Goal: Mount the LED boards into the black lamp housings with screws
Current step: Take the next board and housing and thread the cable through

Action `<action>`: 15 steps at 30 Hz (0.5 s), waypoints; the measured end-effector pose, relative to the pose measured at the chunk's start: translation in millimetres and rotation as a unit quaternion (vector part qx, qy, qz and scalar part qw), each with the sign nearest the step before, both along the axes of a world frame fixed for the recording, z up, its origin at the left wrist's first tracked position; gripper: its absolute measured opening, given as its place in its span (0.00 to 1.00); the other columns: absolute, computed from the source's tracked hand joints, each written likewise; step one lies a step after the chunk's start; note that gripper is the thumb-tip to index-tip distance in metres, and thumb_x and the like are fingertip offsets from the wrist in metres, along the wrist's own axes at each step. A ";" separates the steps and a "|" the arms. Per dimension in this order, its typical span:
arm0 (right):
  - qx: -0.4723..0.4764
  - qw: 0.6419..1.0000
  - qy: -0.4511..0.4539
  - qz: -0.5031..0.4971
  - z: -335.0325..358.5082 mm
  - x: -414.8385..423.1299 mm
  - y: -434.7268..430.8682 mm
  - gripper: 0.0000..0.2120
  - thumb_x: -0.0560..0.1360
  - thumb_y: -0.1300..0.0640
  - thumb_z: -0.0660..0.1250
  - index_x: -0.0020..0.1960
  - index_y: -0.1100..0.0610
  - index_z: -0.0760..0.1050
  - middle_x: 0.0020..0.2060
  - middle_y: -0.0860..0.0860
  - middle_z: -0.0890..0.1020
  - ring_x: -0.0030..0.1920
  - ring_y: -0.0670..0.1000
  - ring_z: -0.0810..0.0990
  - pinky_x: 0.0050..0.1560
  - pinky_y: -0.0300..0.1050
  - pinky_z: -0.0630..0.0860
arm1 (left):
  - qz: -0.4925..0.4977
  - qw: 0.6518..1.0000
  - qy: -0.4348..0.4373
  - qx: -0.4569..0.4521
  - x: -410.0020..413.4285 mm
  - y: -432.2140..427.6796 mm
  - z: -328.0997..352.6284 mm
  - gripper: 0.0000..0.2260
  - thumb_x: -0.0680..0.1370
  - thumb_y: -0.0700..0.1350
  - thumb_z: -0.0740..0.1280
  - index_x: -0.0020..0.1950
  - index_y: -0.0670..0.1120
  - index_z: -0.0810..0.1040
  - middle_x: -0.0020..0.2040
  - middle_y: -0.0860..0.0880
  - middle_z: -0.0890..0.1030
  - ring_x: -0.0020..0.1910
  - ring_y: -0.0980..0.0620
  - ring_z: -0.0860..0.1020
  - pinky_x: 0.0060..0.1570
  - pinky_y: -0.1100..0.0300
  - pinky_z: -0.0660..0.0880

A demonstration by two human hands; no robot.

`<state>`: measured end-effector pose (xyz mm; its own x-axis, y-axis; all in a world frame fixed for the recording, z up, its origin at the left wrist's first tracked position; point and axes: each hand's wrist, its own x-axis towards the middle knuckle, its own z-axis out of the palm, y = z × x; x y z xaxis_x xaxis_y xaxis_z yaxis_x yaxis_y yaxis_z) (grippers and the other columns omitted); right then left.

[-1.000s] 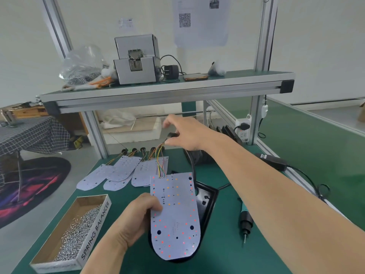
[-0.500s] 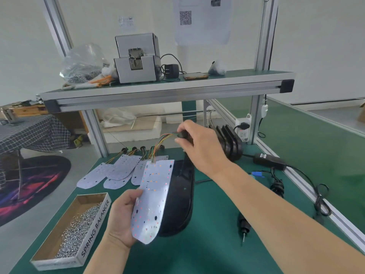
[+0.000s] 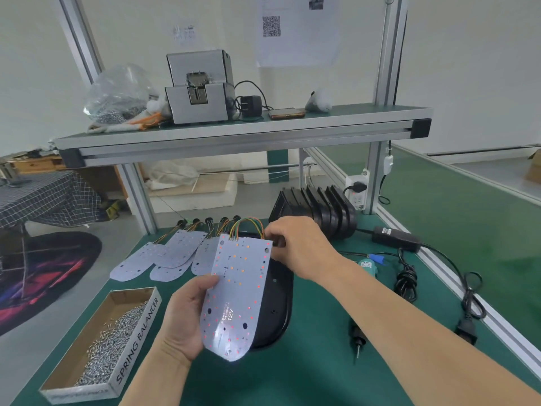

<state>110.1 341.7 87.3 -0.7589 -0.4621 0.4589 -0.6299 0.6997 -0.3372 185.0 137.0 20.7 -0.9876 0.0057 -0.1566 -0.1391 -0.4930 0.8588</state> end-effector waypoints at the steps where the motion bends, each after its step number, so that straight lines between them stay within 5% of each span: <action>1: -0.001 1.000 -0.007 0.001 -1.4 0.4 -0.8 0.06 0.72 0.58 0.71 0.39 0.56 0.75 0.36 0.51 0.78 0.40 0.55 0.74 0.44 0.50 0.72 | -0.004 1.000 0.000 -0.016 -0.7 0.8 3.0 0.14 0.69 0.45 0.67 0.47 0.40 0.87 0.47 0.39 0.85 0.41 0.41 0.84 0.41 0.51 0.81; 7: 0.026 0.999 0.032 0.021 -8.7 -5.0 2.6 0.06 0.71 0.63 0.67 0.37 0.57 0.74 0.37 0.50 0.72 0.40 0.55 0.70 0.40 0.48 0.67 | -0.063 0.992 0.041 -0.101 -1.3 4.7 16.0 0.14 0.74 0.44 0.70 0.55 0.37 0.85 0.54 0.35 0.84 0.47 0.40 0.85 0.42 0.51 0.82; 10: 0.027 0.997 0.071 0.026 -10.0 -10.9 6.8 0.03 0.72 0.61 0.69 0.41 0.56 0.75 0.45 0.50 0.72 0.47 0.55 0.69 0.45 0.50 0.70 | -0.078 0.989 0.056 -0.114 0.6 0.4 17.0 0.15 0.73 0.42 0.71 0.55 0.35 0.84 0.55 0.33 0.84 0.47 0.39 0.85 0.42 0.51 0.82; 15: -0.032 0.990 -0.135 0.038 -0.9 -13.0 14.4 0.16 0.74 0.54 0.73 0.52 0.50 0.65 0.43 0.46 0.77 0.41 0.48 0.75 0.42 0.45 0.72 | -0.114 0.979 0.075 -0.150 6.4 -8.5 27.4 0.22 0.67 0.49 0.74 0.54 0.35 0.85 0.55 0.37 0.84 0.47 0.40 0.85 0.43 0.52 0.82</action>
<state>97.1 356.1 86.4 -0.8213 -0.5000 0.2747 -0.5618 0.6253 -0.5417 191.3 128.6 48.0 -0.9781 0.2044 -0.0384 -0.0775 -0.1869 0.9793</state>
